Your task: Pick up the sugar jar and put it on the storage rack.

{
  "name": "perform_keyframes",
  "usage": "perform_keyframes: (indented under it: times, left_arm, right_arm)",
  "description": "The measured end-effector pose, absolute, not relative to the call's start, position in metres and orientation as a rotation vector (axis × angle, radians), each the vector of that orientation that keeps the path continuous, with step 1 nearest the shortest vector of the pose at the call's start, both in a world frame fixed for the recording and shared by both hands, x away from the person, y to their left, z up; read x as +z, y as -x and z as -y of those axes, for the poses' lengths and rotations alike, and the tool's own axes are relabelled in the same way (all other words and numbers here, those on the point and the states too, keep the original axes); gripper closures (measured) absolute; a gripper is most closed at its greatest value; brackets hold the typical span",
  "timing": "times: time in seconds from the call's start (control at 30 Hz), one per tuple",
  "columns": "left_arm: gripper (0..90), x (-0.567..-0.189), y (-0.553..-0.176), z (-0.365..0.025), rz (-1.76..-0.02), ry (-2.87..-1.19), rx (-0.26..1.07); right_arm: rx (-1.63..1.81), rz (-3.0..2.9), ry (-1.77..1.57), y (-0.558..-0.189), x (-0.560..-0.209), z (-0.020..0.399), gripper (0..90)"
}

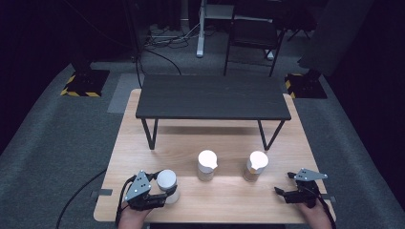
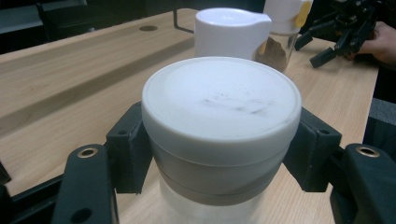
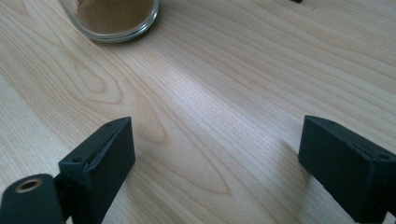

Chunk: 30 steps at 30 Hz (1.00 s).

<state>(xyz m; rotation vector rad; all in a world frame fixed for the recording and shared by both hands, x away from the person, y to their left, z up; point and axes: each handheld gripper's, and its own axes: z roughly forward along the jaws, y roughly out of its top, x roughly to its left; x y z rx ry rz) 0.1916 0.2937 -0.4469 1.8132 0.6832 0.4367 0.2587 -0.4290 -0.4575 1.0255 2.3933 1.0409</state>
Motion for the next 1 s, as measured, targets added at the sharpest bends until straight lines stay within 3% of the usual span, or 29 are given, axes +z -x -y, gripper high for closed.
perform_keyframes:
  times: [0.6,1.0]
  left_arm:
    - [33.9,-0.411,-0.223,-0.276,-0.716,-1.771,0.431]
    - [33.9,-0.362,-0.244,-0.265,-0.693,-1.782,0.463]
  right_arm:
    - [1.036,-2.384,-1.038,-0.262,-0.457,0.428,10.5]
    - [1.037,-2.386,-1.036,-0.263,-0.457,0.428,10.4]
